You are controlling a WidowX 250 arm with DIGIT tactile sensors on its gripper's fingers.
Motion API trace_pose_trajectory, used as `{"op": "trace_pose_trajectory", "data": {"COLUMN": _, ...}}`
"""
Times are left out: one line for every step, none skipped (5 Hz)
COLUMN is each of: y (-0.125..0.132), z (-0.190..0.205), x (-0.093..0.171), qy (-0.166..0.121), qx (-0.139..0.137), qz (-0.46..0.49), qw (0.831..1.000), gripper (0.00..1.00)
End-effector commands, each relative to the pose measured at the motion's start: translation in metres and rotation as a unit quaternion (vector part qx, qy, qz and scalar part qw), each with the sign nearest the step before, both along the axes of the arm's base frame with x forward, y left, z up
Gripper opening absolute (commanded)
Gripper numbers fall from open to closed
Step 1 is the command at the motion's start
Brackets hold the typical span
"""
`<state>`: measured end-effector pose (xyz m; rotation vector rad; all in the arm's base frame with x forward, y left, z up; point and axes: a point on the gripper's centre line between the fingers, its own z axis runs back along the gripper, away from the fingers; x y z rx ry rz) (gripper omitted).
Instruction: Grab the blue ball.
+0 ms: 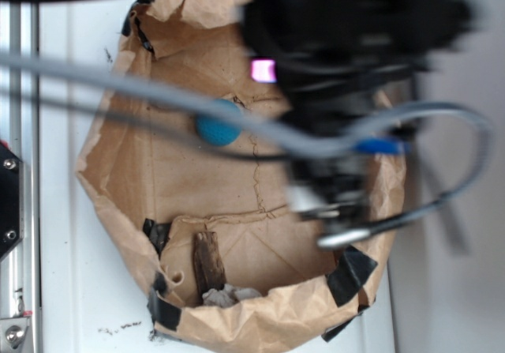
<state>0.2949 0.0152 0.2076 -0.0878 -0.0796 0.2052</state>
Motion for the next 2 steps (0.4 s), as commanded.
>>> {"op": "trace_pose_trajectory", "data": {"y": 0.010, "z": 0.011, "x": 0.002, "qy": -0.051, "qx": -0.016, "qz": 0.013, "qw": 0.998, "gripper": 1.00}}
{"op": "trace_pose_trajectory", "data": {"y": 0.020, "z": -0.007, "x": 0.000, "qy": -0.046, "qx": -0.011, "qz": 0.043, "qw": 0.998, "gripper": 1.00}}
